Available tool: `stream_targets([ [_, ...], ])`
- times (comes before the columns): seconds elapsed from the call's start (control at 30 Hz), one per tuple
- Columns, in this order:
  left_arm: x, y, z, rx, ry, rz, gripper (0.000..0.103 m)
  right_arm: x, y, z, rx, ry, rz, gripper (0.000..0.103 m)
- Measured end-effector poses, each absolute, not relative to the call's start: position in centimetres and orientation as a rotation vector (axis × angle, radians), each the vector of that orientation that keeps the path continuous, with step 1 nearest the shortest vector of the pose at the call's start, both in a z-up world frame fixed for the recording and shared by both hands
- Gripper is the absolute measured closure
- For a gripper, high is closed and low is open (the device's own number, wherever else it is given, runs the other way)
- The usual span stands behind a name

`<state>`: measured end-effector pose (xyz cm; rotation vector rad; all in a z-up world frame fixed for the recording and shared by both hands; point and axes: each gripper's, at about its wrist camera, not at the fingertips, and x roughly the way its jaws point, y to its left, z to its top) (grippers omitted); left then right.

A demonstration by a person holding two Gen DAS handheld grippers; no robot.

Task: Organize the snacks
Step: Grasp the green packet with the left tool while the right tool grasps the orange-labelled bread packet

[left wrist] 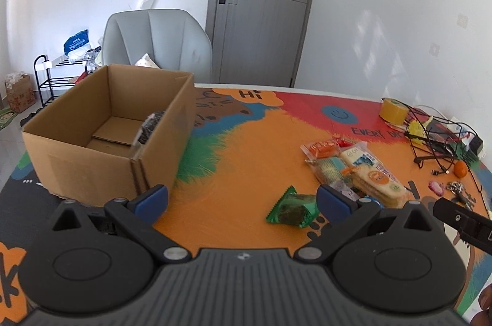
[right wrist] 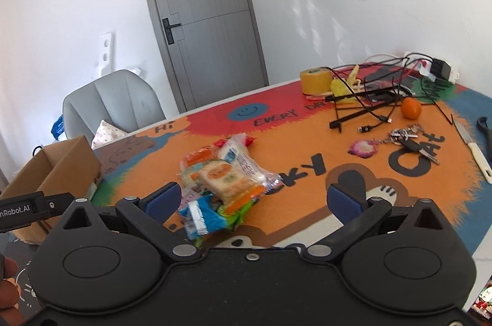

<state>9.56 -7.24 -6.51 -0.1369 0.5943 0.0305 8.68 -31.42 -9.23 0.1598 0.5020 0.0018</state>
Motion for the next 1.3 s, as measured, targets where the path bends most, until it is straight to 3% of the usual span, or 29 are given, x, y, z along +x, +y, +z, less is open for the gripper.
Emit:
stream_targets([
  [0.43,12.7,-9.8,-9.5,-0.104,0.651,-0.016,0.001,10.7,-32.3,-12.0,0.234,0.589,0.033,0.022],
  [1.0,16.9,-11.5,-12.7,-0.097,0.704,-0.035,0.004,15.5,-31.3,-13.0,0.239,0.606,0.068,0.023],
  [1.1,16.9,-11.5,-12.9,-0.098,0.702,-0.031,0.014,16.0,-31.0,-13.3,0.233,0.606,0.08,0.023],
  [1.17,16.9,-11.3,-12.9,-0.101,0.703,-0.026,0.027,16.4,-30.7,-13.6,0.228,0.612,0.084,0.023],
  [1.23,16.9,-11.1,-13.0,-0.108,0.711,-0.025,0.049,16.6,-30.4,-13.7,0.228,0.612,0.086,0.024],
  [1.3,16.6,-10.8,-12.9,-0.106,0.699,-0.021,0.056,16.7,-30.3,-13.8,0.226,0.614,0.088,0.027],
])
